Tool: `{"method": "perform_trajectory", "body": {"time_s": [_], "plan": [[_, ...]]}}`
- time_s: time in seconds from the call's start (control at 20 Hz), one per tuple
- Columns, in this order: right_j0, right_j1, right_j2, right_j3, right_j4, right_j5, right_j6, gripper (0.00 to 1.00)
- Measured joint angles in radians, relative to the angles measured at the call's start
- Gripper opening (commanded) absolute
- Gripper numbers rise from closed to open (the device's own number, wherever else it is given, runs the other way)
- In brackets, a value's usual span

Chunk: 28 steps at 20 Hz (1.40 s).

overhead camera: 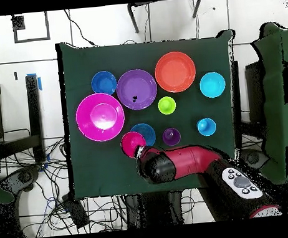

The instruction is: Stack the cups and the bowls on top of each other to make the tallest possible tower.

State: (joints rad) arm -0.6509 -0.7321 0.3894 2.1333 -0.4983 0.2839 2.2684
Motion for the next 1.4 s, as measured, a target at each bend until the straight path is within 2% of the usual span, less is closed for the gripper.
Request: {"method": "perform_trajectory", "body": {"time_s": [0.3, 0.85, 1.4], "plan": [[-0.016, -0.013, 0.017, -0.010, -0.012, 0.031, 0.000, 0.00], [-0.027, -0.012, 0.041, -0.040, -0.051, 0.032, 0.000, 0.00], [-0.026, -0.012, 0.047, -0.050, -0.059, 0.032, 0.000, 0.00]]}}
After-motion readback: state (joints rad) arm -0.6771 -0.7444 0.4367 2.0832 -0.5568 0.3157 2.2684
